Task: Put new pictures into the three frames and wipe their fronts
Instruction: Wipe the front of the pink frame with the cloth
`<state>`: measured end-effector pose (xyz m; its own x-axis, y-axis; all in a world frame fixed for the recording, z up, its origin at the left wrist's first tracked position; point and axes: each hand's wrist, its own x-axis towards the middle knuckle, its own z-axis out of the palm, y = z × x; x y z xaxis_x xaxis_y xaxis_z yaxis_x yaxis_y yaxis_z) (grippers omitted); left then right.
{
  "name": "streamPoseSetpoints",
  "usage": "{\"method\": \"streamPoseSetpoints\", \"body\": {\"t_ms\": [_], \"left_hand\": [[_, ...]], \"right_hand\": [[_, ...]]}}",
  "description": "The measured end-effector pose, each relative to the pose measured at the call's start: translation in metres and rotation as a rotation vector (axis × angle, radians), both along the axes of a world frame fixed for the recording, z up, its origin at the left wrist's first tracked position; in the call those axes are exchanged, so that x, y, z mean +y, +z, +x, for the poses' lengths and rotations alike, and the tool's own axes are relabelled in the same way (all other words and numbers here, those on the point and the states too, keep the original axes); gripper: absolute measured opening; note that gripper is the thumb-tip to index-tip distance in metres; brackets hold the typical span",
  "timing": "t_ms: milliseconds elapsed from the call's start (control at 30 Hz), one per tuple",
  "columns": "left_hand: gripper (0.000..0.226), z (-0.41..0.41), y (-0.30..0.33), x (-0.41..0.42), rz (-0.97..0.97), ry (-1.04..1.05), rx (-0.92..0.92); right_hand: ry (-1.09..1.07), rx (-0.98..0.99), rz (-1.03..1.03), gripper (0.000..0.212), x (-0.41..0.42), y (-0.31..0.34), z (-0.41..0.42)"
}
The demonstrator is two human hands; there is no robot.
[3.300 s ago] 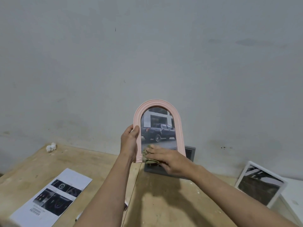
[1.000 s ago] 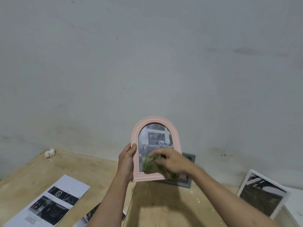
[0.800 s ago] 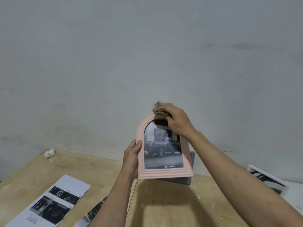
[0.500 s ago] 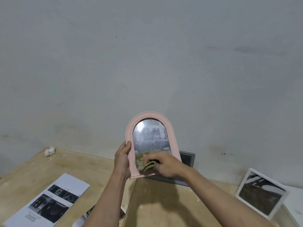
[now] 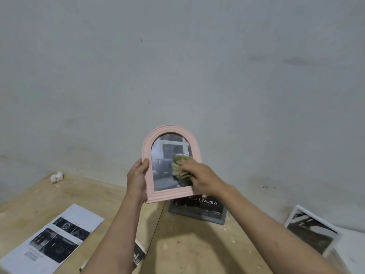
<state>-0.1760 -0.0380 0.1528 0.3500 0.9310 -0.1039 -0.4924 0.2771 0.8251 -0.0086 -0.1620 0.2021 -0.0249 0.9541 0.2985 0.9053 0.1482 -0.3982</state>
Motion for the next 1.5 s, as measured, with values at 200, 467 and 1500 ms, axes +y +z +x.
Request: {"method": "streamPoseSetpoints", "body": {"t_ms": [200, 467, 1500], "left_hand": [[0.023, -0.011, -0.024, -0.004, 0.024, 0.056, 0.137], [0.024, 0.015, 0.003, -0.022, 0.072, -0.114, 0.062], [0.017, 0.009, 0.000, -0.019, 0.021, -0.024, 0.063]], "right_hand": [[-0.010, 0.576, -0.313, 0.037, -0.016, -0.025, -0.017], [-0.231, 0.240, 0.335, 0.062, 0.040, 0.042, 0.006], [-0.058, 0.049, 0.081, 0.053, 0.018, -0.037, -0.048]]}}
